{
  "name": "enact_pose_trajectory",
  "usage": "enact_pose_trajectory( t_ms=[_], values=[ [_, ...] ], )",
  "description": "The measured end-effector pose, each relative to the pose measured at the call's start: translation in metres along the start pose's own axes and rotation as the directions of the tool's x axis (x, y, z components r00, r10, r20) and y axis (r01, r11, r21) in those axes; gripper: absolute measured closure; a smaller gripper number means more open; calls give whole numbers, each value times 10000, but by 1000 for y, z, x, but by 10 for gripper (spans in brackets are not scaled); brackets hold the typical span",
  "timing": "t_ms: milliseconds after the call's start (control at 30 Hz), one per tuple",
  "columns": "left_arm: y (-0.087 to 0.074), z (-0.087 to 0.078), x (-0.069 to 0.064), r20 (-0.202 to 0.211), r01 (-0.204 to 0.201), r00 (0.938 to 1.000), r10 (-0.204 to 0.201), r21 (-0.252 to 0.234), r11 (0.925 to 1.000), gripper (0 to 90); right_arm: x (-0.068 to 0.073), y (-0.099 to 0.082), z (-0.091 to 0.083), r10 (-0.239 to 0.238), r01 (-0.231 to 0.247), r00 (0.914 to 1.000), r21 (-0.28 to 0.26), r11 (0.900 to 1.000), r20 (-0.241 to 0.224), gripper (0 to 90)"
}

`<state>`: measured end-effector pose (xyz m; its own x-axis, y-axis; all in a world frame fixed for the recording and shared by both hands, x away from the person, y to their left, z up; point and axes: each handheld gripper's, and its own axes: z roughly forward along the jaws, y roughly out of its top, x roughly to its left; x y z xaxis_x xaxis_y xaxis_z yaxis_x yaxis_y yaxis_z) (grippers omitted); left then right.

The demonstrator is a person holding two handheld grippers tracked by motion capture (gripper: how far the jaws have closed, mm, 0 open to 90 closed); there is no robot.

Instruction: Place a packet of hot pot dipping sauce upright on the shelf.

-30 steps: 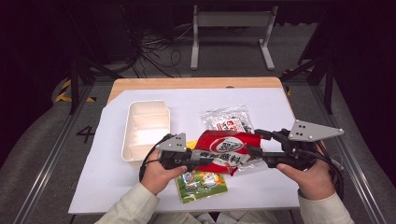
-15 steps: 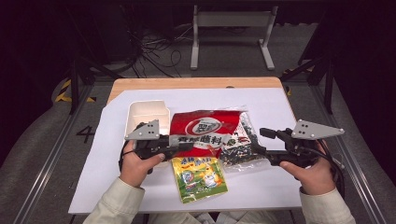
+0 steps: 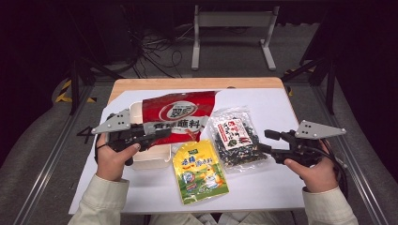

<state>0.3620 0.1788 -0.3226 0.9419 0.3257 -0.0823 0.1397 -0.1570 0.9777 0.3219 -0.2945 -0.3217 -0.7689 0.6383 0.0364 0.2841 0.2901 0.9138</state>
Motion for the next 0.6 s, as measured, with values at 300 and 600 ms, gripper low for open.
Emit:
enact_pose_trajectory(
  t_ms=[300,600],
  values=[
    [-2,-7,11,-377,113,9992,-114,-25,9999,848,-8,-7,2,226,-228,9997,285,9993,74,414],
    [-5,-6,40,-883,254,9957,-275,-252,9994,848,-14,-9,-4,303,-316,9986,306,9990,431,415]
  ],
)
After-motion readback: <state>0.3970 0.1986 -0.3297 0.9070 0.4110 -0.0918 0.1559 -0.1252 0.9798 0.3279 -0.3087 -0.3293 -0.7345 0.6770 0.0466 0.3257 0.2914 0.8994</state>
